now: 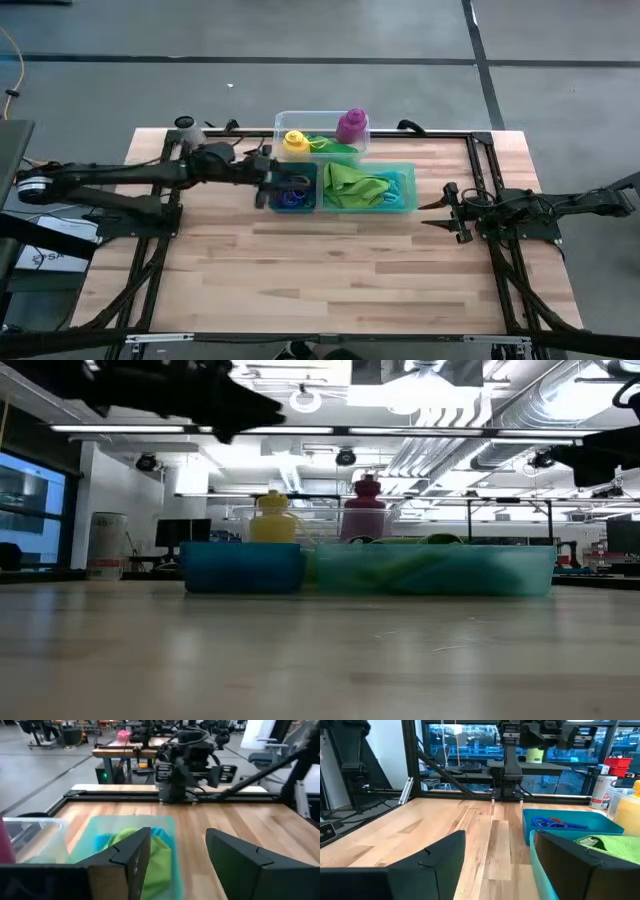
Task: Pick & Place Sports Items
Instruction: Return to Home Position
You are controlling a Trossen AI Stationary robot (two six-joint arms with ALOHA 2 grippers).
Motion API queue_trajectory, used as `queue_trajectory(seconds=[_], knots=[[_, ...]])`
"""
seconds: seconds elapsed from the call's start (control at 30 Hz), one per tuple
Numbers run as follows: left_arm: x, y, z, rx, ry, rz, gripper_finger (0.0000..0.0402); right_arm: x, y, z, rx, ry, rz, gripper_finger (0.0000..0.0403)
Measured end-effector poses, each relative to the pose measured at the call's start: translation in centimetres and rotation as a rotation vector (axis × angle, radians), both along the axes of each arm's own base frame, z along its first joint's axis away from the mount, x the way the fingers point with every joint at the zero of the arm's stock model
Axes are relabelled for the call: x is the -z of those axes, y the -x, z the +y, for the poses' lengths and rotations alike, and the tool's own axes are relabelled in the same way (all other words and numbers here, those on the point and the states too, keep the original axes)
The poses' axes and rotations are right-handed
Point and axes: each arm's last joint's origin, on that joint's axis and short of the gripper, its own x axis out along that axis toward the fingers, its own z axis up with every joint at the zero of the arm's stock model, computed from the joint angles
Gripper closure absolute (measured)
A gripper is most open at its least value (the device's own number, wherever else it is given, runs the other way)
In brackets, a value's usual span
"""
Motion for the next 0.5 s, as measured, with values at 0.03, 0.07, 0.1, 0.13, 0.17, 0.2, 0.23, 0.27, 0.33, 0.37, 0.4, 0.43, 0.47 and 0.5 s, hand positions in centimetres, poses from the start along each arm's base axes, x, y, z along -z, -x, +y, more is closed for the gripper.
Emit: queue_trajectory(seconds=[0.03, 0.07, 0.1, 0.13, 0.17, 0.2, 0.23, 0.27, 0.33, 0.37, 0.4, 0.43, 0.47, 0.5], knots=[[-0.3, 0.6, -0.3, 0.005, 0.003, 0.009, 0.0248, 0.0, 0.0, 0.0, 0.000, 0.000, 0.000, 0.0214], [-0.5, 1.1, -0.5, 0.009, 0.006, 0.020, 0.0248, 0.0, 0.0, 0.0, 0.000, 0.000, 0.000, 0.0214], [-0.7, 1.7, -0.8, 0.014, 0.007, 0.029, 0.0248, 0.0, 0.0, 0.0, 0.000, 0.000, -0.001, 0.0214], [-0.9, 2.2, -1.1, 0.021, 0.008, 0.038, 0.0248, 0.0, 0.0, 0.0, 0.000, 0.000, 0.000, 0.0214], [-1.1, 2.7, -1.3, 0.026, 0.004, 0.043, 0.0248, 0.0, 0.0, 0.0, 0.000, 0.000, 0.000, 0.0214], [-1.3, 3.2, -1.5, 0.027, -0.006, 0.050, 0.0248, 0.0, 0.0, 0.0, 0.000, 0.000, 0.000, 0.0214], [-1.3, 3.5, -1.7, 0.020, -0.021, 0.060, 0.0248, 0.0, 0.0, 0.0, 0.000, 0.000, 0.000, 0.0214], [-1.2, 3.8, -1.8, 0.015, -0.040, 0.067, 0.0248, 0.0, 0.0, 0.0, 0.000, 0.000, -0.001, 0.0214], [-0.8, 4.3, -2.0, -0.013, -0.075, 0.080, 0.0248, 0.0, 0.0, 0.0, 0.000, 0.000, 0.000, 0.0214], [-0.6, 4.5, -2.0, -0.037, -0.085, 0.083, 0.0248, 0.0, 0.0, 0.0, 0.000, 0.000, 0.000, 0.0214], [-0.3, 4.7, -2.0, -0.060, -0.089, 0.085, 0.0248, 0.0, 0.0, 0.0, 0.000, 0.000, 0.000, 0.0214], [-0.1, 4.9, -1.9, -0.093, -0.091, 0.084, 0.0248, 0.0, 0.0, 0.0, 0.000, 0.000, 0.000, 0.0214], [-0.1, 5.1, -1.8, -0.124, -0.089, 0.082, 0.0248, 0.0, 0.0, 0.0, 0.000, 0.000, -0.001, 0.0214], [0.0, 5.3, -1.7, -0.154, -0.081, 0.079, 0.0248, 0.0, 0.0, 0.0, 0.000, 0.000, 0.000, 0.0214]])
